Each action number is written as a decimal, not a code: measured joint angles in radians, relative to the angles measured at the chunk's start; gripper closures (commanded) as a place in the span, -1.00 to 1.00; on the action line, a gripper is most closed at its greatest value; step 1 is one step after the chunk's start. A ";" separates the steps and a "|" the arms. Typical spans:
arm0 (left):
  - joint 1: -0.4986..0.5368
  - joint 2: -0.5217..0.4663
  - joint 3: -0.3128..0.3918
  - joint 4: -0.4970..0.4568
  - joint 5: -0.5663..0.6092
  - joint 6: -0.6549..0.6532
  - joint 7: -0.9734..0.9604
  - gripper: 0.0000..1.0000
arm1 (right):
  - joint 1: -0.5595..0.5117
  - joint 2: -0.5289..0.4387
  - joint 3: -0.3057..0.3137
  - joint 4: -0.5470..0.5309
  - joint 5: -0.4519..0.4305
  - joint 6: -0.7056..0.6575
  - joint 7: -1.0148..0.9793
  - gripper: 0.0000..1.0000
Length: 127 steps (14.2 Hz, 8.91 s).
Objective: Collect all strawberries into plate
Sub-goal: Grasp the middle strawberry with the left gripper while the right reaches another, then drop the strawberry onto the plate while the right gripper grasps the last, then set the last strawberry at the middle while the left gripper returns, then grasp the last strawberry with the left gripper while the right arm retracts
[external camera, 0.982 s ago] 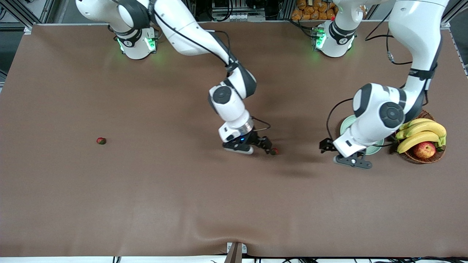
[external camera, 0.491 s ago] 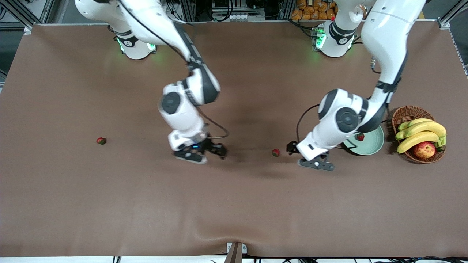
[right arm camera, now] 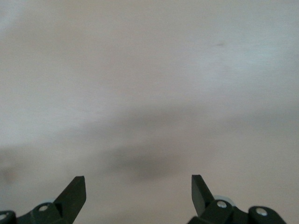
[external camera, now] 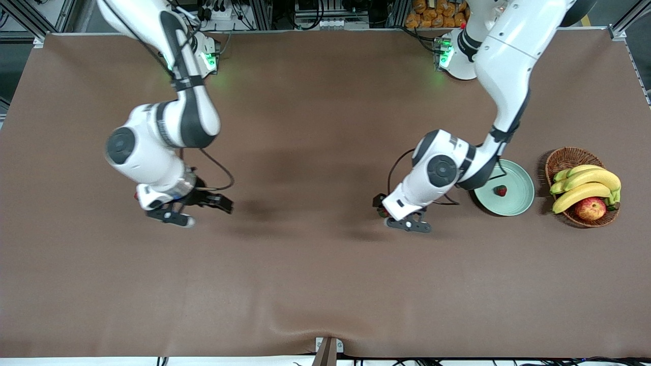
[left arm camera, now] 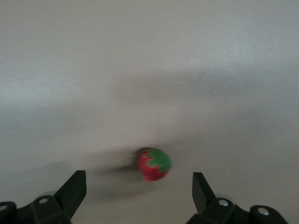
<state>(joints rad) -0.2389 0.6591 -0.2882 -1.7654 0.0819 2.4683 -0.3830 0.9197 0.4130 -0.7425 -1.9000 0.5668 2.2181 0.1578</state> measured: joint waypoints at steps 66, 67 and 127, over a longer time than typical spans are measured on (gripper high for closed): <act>0.500 -0.319 -0.018 -0.360 0.094 0.018 0.401 -1.00 | -0.523 0.096 0.593 0.138 -0.232 -0.008 -0.281 1.00; 0.496 -0.312 -0.022 -0.344 0.094 0.018 0.401 -1.00 | -0.474 0.126 0.594 0.179 -0.227 -0.002 -0.184 1.00; -0.132 0.164 -0.016 0.177 0.094 0.101 -0.114 -0.12 | -0.812 -0.315 0.698 0.235 -0.537 -0.443 -0.310 -1.00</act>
<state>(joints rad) -0.3709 0.8228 -0.3046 -1.5886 0.1755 2.5688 -0.4965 0.1073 0.0977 -0.0441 -1.6650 0.0299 1.7751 -0.1525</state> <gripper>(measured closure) 0.436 0.000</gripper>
